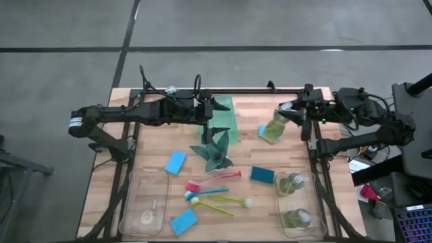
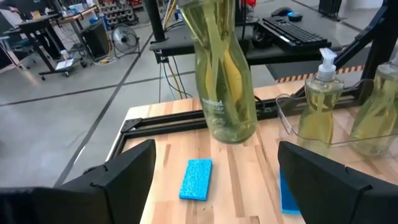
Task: Pick & Place Kitchen Sink Supplies
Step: Put the yellow soap dispenser into the right transparent bin
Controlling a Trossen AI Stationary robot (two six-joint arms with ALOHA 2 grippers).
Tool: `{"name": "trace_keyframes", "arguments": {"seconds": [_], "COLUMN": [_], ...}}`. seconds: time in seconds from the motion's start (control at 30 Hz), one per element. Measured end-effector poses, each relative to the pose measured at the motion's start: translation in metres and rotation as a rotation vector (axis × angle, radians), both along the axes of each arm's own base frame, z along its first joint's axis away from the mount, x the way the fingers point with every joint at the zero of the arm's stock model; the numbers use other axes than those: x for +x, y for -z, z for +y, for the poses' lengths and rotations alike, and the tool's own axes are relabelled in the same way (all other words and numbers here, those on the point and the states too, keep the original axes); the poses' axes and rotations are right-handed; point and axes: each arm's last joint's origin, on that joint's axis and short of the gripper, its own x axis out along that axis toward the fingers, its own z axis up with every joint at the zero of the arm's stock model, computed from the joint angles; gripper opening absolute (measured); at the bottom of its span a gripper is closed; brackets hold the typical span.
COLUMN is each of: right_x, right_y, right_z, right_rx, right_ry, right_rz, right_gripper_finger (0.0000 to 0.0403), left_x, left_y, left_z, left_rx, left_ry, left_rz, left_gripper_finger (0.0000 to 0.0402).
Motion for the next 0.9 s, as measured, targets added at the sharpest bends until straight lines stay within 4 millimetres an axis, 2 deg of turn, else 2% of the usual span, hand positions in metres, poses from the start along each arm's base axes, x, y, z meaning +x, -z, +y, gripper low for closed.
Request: {"name": "trace_keyframes", "arguments": {"seconds": [0.47, 0.73, 0.9], "right_x": [-0.041, -0.071, -0.078], "right_y": [0.011, 0.013, 0.013], "right_z": [0.008, 0.008, 0.01], "right_rx": [-0.004, 0.063, 0.119], "right_ry": [-0.072, -0.095, -0.174], "right_rz": [0.111, 0.083, 0.067], "right_gripper_finger": [0.0112, 0.0112, 0.0112], "left_x": [0.0, 0.001, 0.001], "left_y": [0.0, 0.0, 0.0], "left_z": [-0.002, -0.005, -0.007], "left_rx": [-0.016, -0.02, -0.024], "left_ry": [0.006, 0.014, 0.033], "left_rz": [-0.001, -0.001, -0.001], "left_gripper_finger": [0.033, 0.033, 0.033]}}
